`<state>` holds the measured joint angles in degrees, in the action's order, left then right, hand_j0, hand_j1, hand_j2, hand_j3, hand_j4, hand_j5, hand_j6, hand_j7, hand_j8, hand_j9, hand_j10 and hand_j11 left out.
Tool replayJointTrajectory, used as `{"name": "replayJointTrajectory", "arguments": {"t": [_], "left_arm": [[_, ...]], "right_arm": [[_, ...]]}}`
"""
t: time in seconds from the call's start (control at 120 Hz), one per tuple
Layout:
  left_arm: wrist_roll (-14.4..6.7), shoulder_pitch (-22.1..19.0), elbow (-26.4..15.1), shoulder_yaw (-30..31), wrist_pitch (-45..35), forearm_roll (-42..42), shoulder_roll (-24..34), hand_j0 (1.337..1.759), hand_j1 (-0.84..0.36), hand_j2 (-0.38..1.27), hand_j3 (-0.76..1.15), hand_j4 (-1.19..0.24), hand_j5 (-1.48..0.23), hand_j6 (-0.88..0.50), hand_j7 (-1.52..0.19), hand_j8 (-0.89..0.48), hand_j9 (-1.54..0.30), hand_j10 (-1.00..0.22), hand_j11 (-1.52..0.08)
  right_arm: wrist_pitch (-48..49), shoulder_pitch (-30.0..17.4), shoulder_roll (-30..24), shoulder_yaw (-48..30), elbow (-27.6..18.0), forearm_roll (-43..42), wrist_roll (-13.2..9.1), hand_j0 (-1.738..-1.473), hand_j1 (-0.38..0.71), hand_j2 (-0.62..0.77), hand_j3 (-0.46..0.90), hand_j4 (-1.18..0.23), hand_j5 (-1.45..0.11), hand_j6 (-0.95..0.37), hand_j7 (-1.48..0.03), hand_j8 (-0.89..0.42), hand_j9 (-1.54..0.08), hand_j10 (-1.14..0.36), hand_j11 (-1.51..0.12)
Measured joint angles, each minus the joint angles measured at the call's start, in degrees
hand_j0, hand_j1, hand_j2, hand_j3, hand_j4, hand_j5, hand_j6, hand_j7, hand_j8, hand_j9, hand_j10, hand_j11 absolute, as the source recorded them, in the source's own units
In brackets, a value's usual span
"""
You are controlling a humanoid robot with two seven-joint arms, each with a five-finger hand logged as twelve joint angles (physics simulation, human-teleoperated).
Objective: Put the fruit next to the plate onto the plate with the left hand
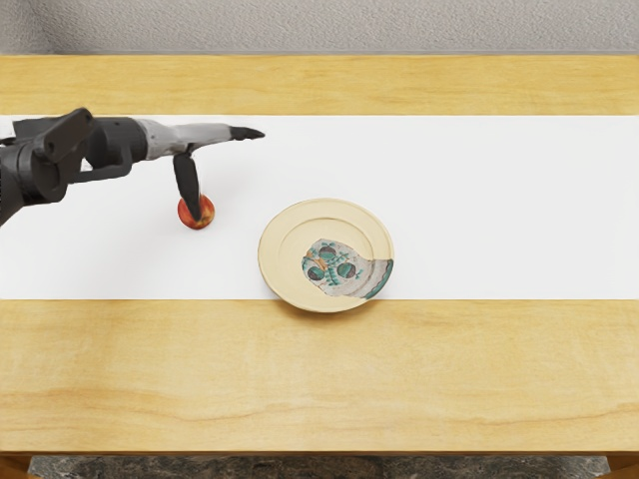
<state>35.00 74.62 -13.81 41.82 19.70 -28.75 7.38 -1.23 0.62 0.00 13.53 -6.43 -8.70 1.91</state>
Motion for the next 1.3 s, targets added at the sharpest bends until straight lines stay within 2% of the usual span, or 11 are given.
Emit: {"name": "replayJointTrajectory", "arguments": {"t": [0.267,0.383,0.533,0.558,0.567,0.625,0.642,0.667,0.692,1.125,1.3], "left_arm": [[0.0,-1.0,2.2,-0.1,-0.5,0.3,-0.1,1.658,0.32,0.01,0.0,-0.03,-0.04,-0.03,-0.04,-0.03,-0.04,-0.03,-0.04],[0.0,-3.3,2.7,-0.2,-2.6,0.3,-0.1,1.658,0.31,0.01,0.0,-0.04,-0.04,-0.04,-0.04,-0.04,-0.04,-0.04,-0.04],[-0.8,-3.7,3.0,-0.6,-3.7,0.4,-0.5,1.658,0.23,0.05,0.0,-0.11,-0.15,-0.11,-0.15,-0.11,-0.15,-0.11,-0.15],[-1.3,-4.2,3.0,-1.0,-3.9,0.6,-0.5,1.658,0.25,0.01,0.0,-0.12,-0.18,-0.12,-0.18,-0.12,-0.18,-0.11,-0.18],[-1.5,-4.3,3.0,-1.1,-4.1,0.6,-0.5,1.658,0.25,-0.07,0.0,-0.13,-0.18,-0.12,-0.19,-0.12,-0.19,-0.11,-0.19],[-2.3,-5.5,3.0,-1.5,-5.7,0.6,-0.7,1.658,0.25,0.09,0.0,-0.15,-0.22,-0.15,-0.22,-0.14,-0.23,-0.13,-0.23],[-2.4,-5.8,3.0,-1.7,-6.2,0.7,-1.0,1.659,0.23,0.08,0.0,-0.16,-0.23,-0.16,-0.23,-0.15,-0.24,-0.14,-0.24],[-2.6,-6.1,3.0,-1.9,-7.0,0.8,-1.2,1.659,0.18,0.24,0.0,-0.17,-0.24,-0.17,-0.25,-0.16,-0.25,-0.15,-0.25],[-2.8,-6.2,3.1,-1.9,-7.7,0.8,-1.3,1.658,0.15,0.24,0.0,-0.18,-0.25,-0.18,-0.26,-0.17,-0.26,-0.16,-0.26],[-3.7,-6.3,3.0,-1.8,-10.5,0.7,-1.8,1.658,-0.09,0.11,0.0,-0.38,-0.5,-0.38,-0.5,-0.38,-0.5,-0.37,-0.5],[-5.1,-6.4,3.0,-1.8,-10.5,0.6,-2.5,1.657,-0.14,0.08,0.0,-0.43,-0.57,-0.43,-0.57,-0.43,-0.57,-0.43,-0.57]], "right_arm": [[0.0,0.0,0.0,0.0,0.0,0.0,0.0,-1.658,-0.35,0.0,0.0,0.0,0.0,0.0,0.0,0.0,0.0,0.0,0.0],[0.0,0.0,0.0,0.0,0.0,0.0,0.0,-1.658,-0.35,0.0,0.0,0.0,0.0,0.0,0.0,0.0,0.0,0.0,0.0],[0.0,0.0,0.0,0.0,0.0,0.0,0.0,-1.658,-0.35,0.0,0.0,0.0,0.0,0.0,0.0,0.0,0.0,0.0,0.0],[0.0,0.0,0.0,0.0,0.0,0.0,0.0,-1.658,-0.35,0.0,0.0,0.0,0.0,0.0,0.0,0.0,0.0,0.0,0.0],[0.0,0.0,0.0,0.0,0.0,0.0,0.0,-1.658,-0.35,0.0,0.0,0.0,0.0,0.0,0.0,0.0,0.0,0.0,0.0],[0.0,0.0,0.0,0.0,0.0,0.0,0.0,-1.658,-0.35,0.0,0.0,0.0,0.0,0.0,0.0,0.0,0.0,0.0,0.0],[0.0,0.0,0.0,0.0,0.0,0.0,0.0,-1.658,-0.35,0.0,0.0,0.0,0.0,0.0,0.0,0.0,0.0,0.0,0.0],[0.0,0.0,0.0,0.0,0.0,0.0,0.0,-1.658,-0.35,0.0,0.0,0.0,0.0,0.0,0.0,0.0,0.0,0.0,0.0],[0.0,0.0,0.0,0.0,0.0,0.0,0.0,-1.658,-0.35,0.0,0.0,0.0,0.0,0.0,0.0,0.0,0.0,0.0,0.0],[0.0,0.0,0.0,0.0,0.0,0.0,0.0,-1.658,-0.35,0.0,0.0,0.0,0.0,0.0,0.0,0.0,0.0,0.0,0.0],[0.0,0.0,0.0,0.0,0.0,0.0,0.0,-1.658,-0.35,0.0,0.0,0.0,0.0,0.0,0.0,0.0,0.0,0.0,0.0]]}}
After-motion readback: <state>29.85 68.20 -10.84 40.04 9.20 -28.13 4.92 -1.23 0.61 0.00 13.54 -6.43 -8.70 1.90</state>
